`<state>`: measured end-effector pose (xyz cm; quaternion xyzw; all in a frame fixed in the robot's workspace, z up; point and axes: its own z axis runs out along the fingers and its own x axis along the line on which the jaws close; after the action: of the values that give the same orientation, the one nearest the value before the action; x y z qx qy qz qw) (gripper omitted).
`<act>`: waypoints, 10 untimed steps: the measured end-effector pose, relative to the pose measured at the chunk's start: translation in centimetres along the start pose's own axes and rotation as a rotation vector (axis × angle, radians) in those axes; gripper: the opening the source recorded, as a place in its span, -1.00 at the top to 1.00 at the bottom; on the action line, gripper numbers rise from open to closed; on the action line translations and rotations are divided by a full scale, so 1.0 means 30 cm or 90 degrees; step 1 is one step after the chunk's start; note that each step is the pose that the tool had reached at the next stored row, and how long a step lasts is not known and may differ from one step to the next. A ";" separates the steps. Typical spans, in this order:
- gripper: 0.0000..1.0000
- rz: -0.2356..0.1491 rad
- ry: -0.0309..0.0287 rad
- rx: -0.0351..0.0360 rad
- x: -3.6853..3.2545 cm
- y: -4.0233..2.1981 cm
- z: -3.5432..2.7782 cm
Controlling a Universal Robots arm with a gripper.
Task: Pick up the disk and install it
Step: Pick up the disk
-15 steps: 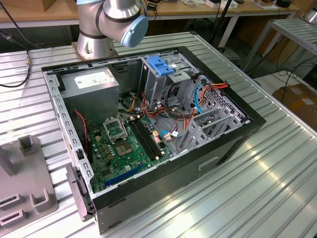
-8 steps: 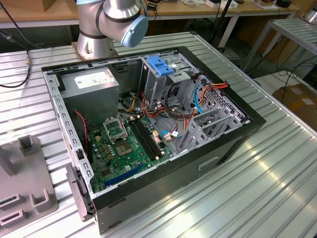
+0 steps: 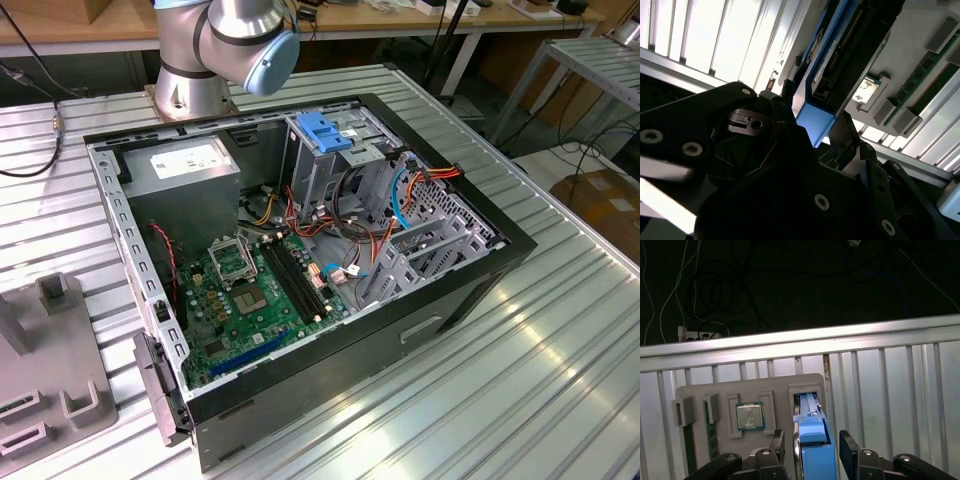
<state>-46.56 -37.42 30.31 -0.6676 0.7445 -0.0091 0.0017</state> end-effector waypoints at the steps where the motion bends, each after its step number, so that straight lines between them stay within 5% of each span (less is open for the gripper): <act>1: -0.11 0.000 0.0000 0.0000 0.000 0.000 0.000; 6: -0.08 0.000 0.0000 0.0000 0.000 0.000 0.000; 10: 0.18 0.000 0.0000 0.0000 0.000 0.000 0.000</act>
<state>-46.56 -37.42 30.31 -0.6674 0.7446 -0.0091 0.0017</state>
